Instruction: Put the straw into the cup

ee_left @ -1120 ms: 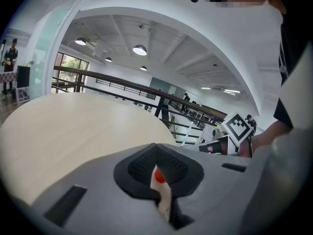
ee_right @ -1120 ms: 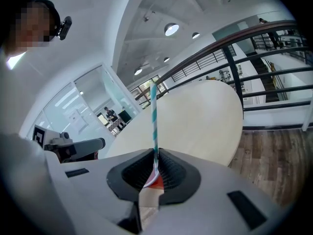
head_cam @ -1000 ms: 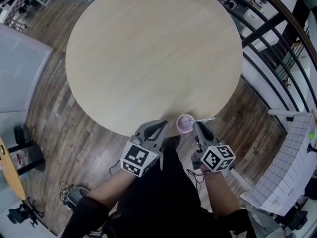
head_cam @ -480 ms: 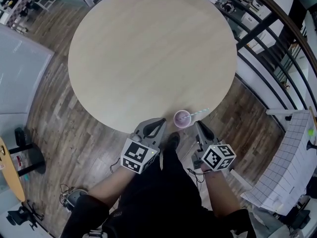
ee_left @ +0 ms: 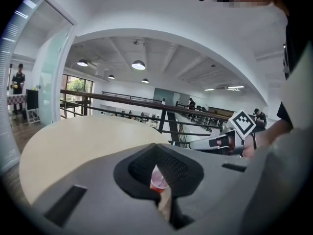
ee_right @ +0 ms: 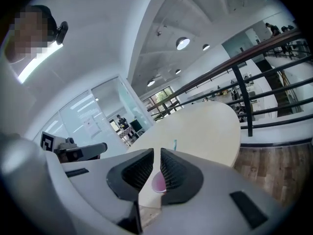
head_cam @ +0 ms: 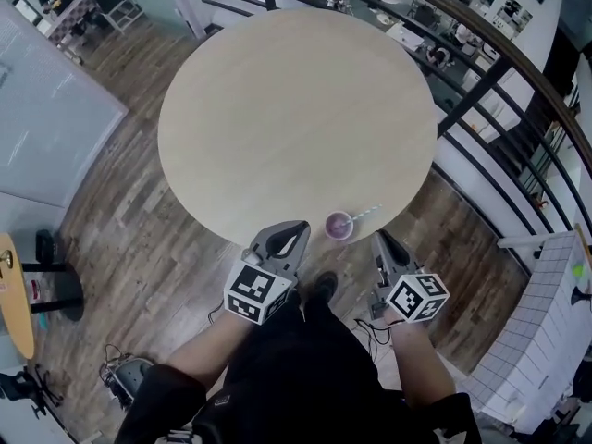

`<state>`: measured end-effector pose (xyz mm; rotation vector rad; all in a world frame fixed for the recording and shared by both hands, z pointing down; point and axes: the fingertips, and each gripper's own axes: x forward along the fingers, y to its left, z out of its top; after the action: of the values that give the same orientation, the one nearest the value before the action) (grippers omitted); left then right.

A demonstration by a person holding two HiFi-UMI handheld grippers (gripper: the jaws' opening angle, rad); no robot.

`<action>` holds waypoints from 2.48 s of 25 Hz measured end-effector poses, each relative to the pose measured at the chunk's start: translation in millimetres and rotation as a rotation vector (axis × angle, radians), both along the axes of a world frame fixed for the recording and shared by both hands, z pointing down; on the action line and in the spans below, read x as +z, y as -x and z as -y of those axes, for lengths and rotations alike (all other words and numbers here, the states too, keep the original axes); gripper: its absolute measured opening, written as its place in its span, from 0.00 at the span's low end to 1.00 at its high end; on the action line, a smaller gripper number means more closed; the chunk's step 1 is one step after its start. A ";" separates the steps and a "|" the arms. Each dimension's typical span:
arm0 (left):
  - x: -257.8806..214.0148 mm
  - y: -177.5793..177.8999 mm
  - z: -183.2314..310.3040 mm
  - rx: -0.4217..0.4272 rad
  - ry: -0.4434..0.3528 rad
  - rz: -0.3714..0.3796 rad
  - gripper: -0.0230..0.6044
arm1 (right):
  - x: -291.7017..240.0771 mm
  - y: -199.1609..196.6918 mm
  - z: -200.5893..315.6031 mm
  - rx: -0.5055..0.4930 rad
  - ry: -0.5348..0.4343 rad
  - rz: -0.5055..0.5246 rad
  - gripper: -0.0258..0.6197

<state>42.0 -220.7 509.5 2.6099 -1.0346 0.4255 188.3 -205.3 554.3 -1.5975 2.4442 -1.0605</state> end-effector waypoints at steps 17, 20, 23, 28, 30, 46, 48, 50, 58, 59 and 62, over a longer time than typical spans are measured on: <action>-83.7 77.2 -64.2 0.017 -0.146 -0.018 0.05 | -118.8 42.7 -58.8 0.080 -0.194 -0.091 0.10; -89.9 103.0 -84.7 0.038 -0.146 -0.048 0.05 | -135.1 71.1 -85.4 0.091 -0.235 -0.128 0.10; -101.5 115.9 -90.6 0.048 -0.180 -0.062 0.05 | -152.1 91.2 -101.1 0.076 -0.292 -0.168 0.10; -118.1 124.4 -100.7 0.032 -0.223 -0.091 0.05 | -179.3 113.7 -120.3 0.046 -0.360 -0.218 0.09; -125.3 126.1 -106.8 0.027 -0.243 -0.090 0.05 | -188.9 116.7 -126.0 0.033 -0.393 -0.229 0.08; -148.1 107.0 -117.6 -0.026 -0.280 -0.091 0.05 | -210.6 78.1 -141.7 0.016 -0.468 -0.225 0.07; -151.2 104.4 -117.8 -0.031 -0.289 -0.090 0.05 | -210.7 72.9 -142.6 0.016 -0.469 -0.226 0.07; -152.9 105.6 -116.7 -0.040 -0.292 -0.087 0.05 | -211.1 71.4 -141.8 0.014 -0.469 -0.224 0.07; -148.2 97.7 -115.1 -0.041 -0.283 -0.077 0.05 | -211.4 71.4 -139.0 -0.014 -0.481 -0.262 0.07; -149.1 96.8 -115.2 -0.040 -0.285 -0.078 0.05 | -211.5 71.8 -139.0 -0.016 -0.482 -0.266 0.07; -150.9 94.2 -115.5 -0.037 -0.286 -0.082 0.05 | -211.2 72.2 -138.9 -0.021 -0.482 -0.269 0.07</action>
<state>-52.3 -105.1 358.6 2.8222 -1.1907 0.1696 116.1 -66.4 343.1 -1.6255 2.6049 -0.2253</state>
